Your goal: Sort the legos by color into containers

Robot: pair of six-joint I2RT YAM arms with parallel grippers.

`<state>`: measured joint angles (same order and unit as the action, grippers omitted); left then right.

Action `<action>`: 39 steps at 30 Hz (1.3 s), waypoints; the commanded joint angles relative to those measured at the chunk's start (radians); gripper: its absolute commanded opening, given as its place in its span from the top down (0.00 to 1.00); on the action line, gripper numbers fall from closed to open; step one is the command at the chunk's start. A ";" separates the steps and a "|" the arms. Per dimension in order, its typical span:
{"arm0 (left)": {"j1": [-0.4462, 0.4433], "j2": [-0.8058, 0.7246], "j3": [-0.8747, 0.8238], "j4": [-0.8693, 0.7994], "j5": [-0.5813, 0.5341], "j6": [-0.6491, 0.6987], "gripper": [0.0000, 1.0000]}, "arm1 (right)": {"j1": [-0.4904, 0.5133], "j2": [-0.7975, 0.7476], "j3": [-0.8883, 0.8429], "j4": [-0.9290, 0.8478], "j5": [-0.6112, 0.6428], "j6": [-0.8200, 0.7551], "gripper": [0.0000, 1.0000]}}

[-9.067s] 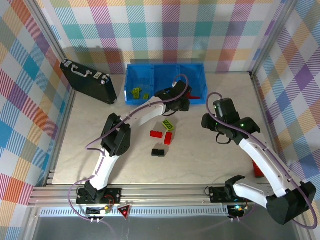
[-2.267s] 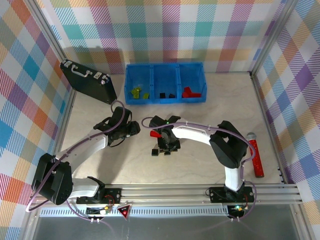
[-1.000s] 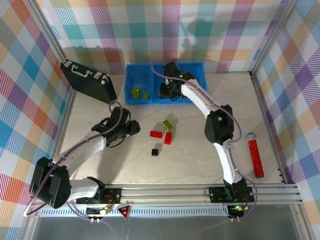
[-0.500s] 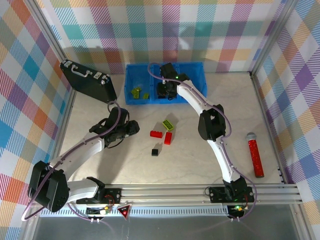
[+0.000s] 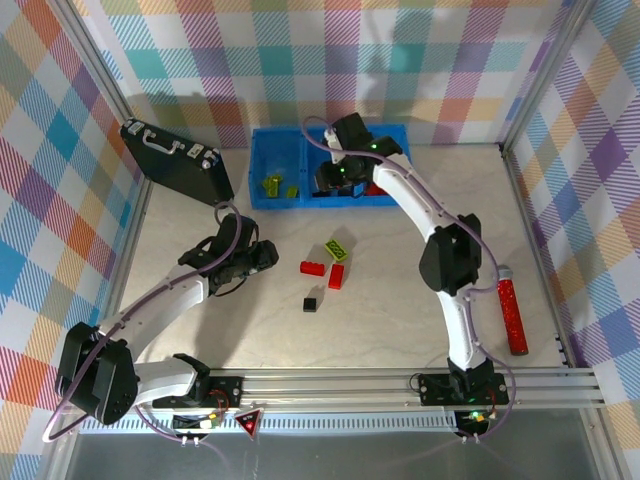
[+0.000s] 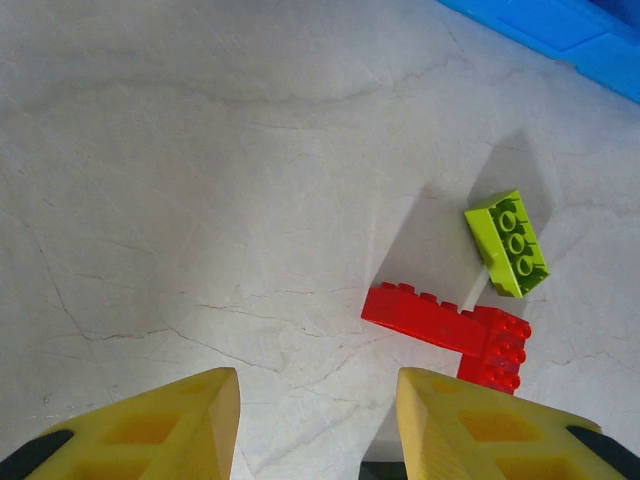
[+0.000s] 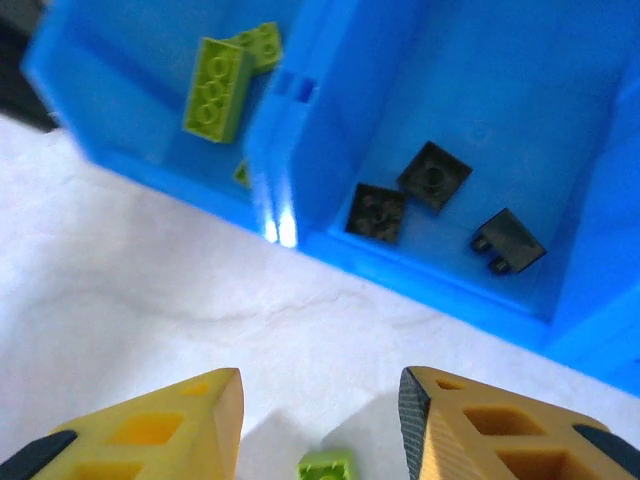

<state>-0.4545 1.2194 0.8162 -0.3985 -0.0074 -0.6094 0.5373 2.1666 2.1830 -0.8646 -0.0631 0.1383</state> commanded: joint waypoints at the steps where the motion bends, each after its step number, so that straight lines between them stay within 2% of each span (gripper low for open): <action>1: 0.011 0.014 0.026 -0.016 -0.019 0.019 0.55 | 0.011 -0.061 -0.066 -0.065 -0.086 -0.052 0.53; 7: 0.012 0.024 0.037 -0.020 -0.027 0.025 0.55 | 0.050 -0.126 -0.177 -0.132 -0.133 -0.063 0.53; 15: 0.014 0.011 0.032 -0.033 -0.062 0.026 0.55 | 0.131 -0.222 -0.408 -0.078 -0.130 0.093 0.52; 17: 0.018 0.010 0.034 -0.039 -0.064 0.025 0.55 | 0.155 -0.231 -0.447 -0.069 -0.124 0.067 0.51; 23: 0.022 -0.004 0.034 -0.047 -0.063 0.032 0.55 | 0.209 -0.229 -0.541 -0.044 -0.105 -0.170 0.48; 29: 0.031 -0.038 0.016 -0.059 -0.075 0.021 0.54 | 0.236 -0.151 -0.494 -0.076 -0.045 -0.311 0.48; 39: 0.037 -0.095 -0.008 -0.078 -0.075 0.007 0.54 | 0.262 -0.015 -0.359 -0.116 0.004 -0.397 0.48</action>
<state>-0.4339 1.1522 0.8249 -0.4454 -0.0692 -0.5987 0.7872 2.1193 1.7771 -0.9440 -0.0776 -0.2016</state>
